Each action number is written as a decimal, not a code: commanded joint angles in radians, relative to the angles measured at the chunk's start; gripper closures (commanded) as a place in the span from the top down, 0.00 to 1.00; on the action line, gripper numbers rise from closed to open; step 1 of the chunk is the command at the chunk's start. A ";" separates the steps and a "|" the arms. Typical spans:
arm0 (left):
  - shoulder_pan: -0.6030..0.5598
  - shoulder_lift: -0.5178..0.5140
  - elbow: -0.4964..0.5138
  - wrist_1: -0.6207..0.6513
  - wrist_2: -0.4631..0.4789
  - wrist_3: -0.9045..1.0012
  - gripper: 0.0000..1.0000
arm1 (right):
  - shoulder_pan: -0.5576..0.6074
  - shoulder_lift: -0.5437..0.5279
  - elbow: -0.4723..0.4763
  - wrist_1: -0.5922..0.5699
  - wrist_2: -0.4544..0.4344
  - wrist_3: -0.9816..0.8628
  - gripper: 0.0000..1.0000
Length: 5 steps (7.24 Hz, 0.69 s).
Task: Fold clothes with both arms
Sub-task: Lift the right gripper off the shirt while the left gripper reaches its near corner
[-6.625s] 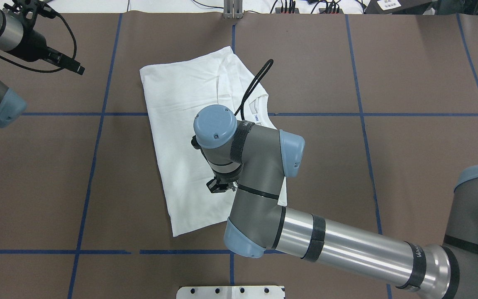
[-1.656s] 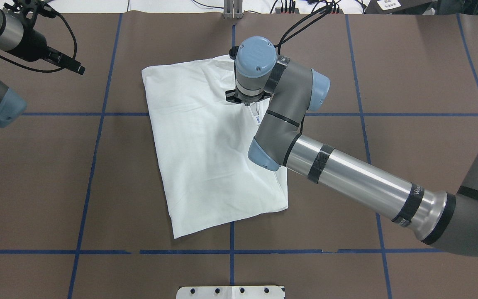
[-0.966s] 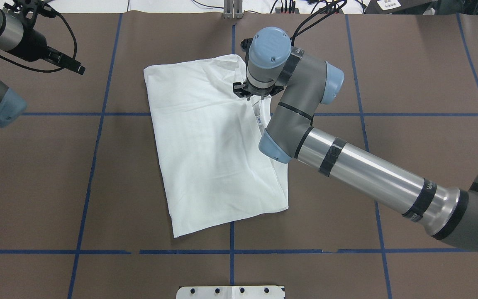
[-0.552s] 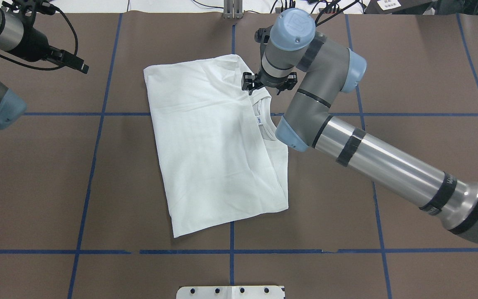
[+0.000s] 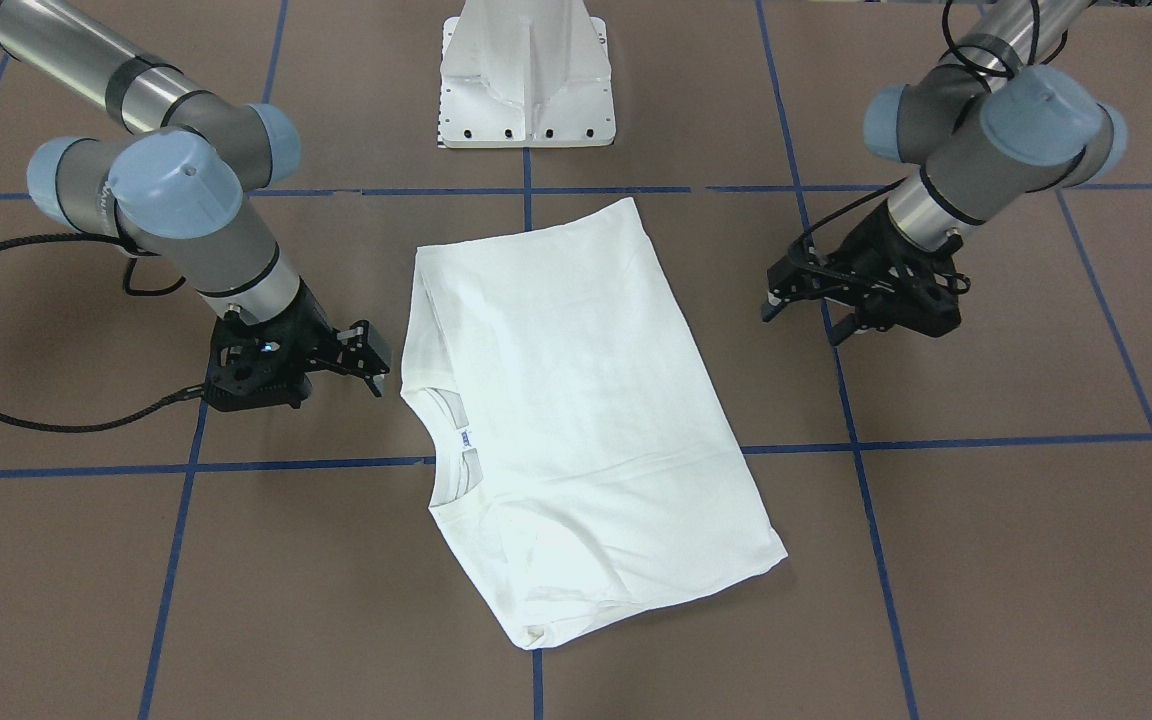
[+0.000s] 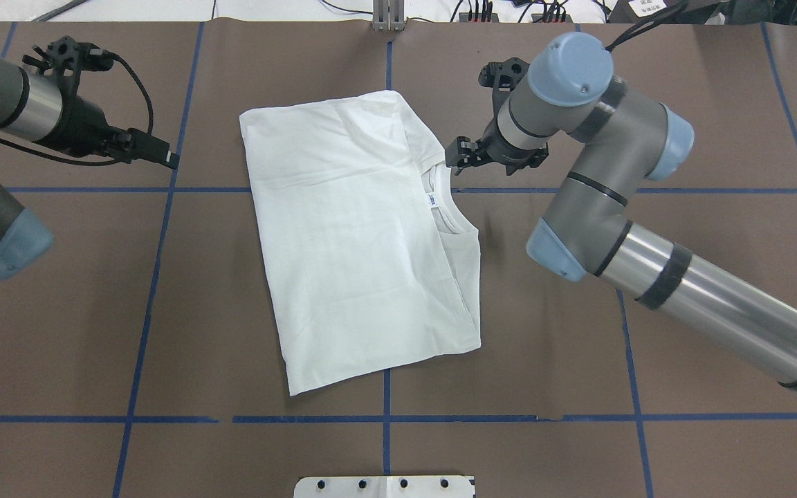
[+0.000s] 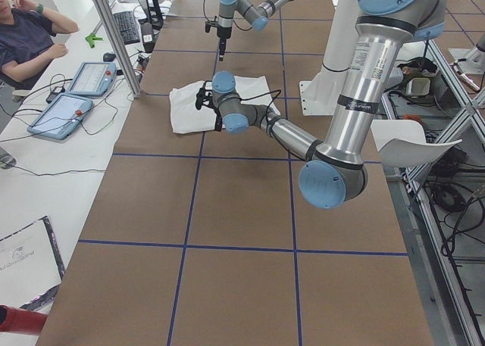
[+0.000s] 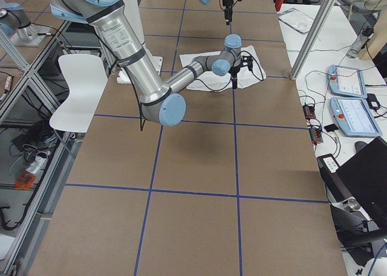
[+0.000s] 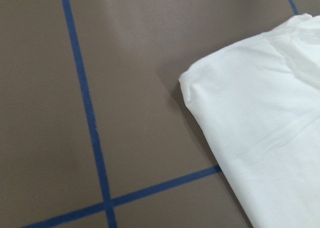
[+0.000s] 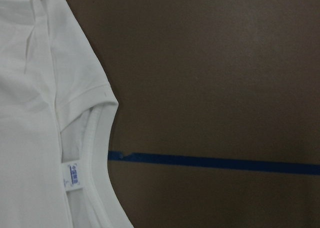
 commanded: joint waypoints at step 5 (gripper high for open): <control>0.367 -0.018 -0.078 0.094 0.252 -0.391 1.00 | -0.051 -0.078 0.102 -0.004 -0.040 0.089 1.00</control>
